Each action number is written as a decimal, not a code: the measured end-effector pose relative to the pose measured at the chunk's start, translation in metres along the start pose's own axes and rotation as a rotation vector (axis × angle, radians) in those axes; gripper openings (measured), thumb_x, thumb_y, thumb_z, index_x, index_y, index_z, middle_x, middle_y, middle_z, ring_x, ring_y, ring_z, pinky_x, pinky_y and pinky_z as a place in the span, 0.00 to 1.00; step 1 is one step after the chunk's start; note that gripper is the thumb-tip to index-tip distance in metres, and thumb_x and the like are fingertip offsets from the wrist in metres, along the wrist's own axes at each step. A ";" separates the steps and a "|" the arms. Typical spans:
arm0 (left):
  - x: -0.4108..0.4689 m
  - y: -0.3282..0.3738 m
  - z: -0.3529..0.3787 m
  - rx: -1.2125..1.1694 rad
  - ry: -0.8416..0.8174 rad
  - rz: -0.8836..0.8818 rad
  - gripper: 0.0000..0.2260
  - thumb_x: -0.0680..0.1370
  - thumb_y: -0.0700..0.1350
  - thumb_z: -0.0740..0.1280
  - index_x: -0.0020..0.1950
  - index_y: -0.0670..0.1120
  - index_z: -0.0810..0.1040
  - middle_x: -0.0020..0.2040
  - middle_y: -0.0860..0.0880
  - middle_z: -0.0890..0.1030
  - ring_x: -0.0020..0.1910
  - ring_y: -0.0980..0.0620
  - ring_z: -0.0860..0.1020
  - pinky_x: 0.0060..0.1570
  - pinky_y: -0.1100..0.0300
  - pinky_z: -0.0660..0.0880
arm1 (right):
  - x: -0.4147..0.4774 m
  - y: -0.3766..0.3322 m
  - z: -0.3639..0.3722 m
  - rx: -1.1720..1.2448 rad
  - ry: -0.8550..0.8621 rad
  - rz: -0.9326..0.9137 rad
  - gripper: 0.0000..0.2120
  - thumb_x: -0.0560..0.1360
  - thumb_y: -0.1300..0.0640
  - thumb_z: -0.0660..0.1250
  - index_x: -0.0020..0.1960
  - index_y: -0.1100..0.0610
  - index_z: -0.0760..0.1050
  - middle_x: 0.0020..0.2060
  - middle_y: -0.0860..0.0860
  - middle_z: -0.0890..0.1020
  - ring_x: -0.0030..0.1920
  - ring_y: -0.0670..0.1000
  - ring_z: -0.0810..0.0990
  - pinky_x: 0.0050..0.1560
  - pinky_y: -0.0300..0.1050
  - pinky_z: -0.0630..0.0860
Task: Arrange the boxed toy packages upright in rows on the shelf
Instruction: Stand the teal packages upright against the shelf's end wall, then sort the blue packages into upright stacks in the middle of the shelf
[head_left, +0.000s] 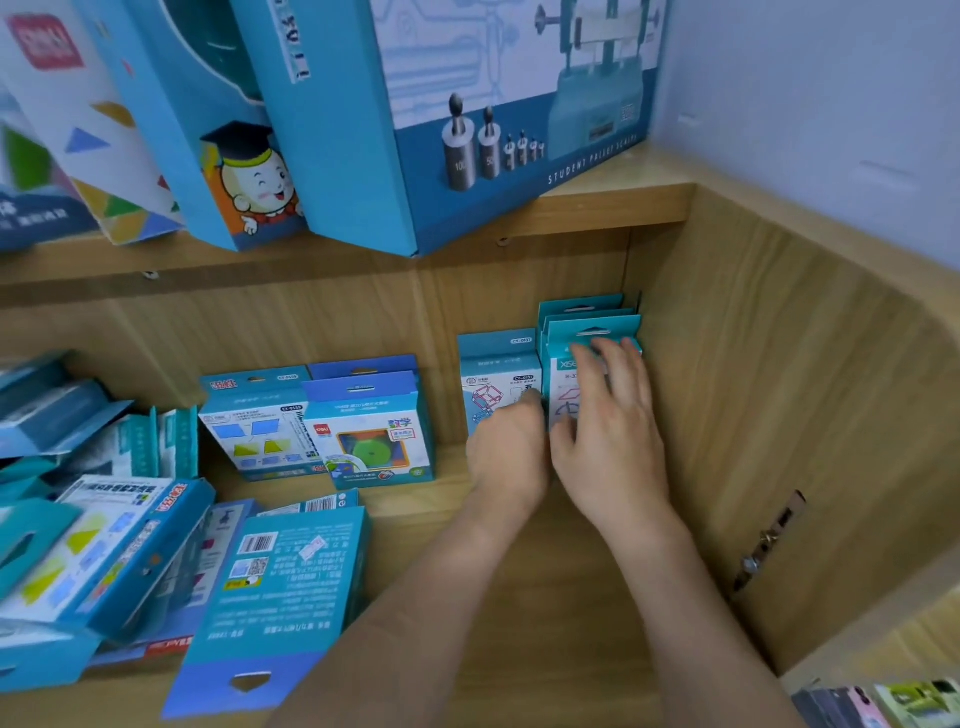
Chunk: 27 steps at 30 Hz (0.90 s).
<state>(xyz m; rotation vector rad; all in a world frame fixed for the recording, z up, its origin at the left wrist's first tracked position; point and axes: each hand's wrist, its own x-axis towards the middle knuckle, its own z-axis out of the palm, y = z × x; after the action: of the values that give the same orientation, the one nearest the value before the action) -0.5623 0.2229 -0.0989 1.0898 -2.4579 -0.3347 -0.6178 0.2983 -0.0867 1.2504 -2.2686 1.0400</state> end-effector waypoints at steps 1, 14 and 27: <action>0.000 0.001 0.002 -0.036 0.024 -0.007 0.05 0.77 0.43 0.61 0.51 0.46 0.67 0.46 0.45 0.81 0.44 0.40 0.79 0.34 0.54 0.67 | 0.002 0.000 0.000 -0.002 -0.007 0.005 0.28 0.71 0.63 0.67 0.69 0.62 0.67 0.68 0.59 0.68 0.73 0.60 0.59 0.74 0.53 0.58; -0.055 -0.036 -0.055 -0.227 0.017 0.071 0.10 0.74 0.52 0.69 0.54 0.53 0.78 0.51 0.55 0.83 0.47 0.57 0.80 0.47 0.57 0.77 | -0.004 -0.014 -0.025 0.229 -0.030 -0.102 0.26 0.72 0.65 0.67 0.69 0.60 0.68 0.69 0.55 0.67 0.73 0.53 0.60 0.69 0.57 0.66; -0.191 -0.185 -0.117 0.116 -0.204 0.048 0.40 0.61 0.66 0.68 0.71 0.60 0.59 0.73 0.55 0.65 0.71 0.52 0.65 0.68 0.53 0.66 | -0.057 -0.080 -0.004 0.389 -0.406 -0.300 0.30 0.70 0.61 0.70 0.70 0.51 0.67 0.70 0.45 0.66 0.71 0.44 0.62 0.69 0.26 0.50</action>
<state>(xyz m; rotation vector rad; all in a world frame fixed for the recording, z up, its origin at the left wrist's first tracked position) -0.2730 0.2385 -0.1213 1.0891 -2.7092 -0.3055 -0.5198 0.3069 -0.0837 2.0530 -2.1052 1.2377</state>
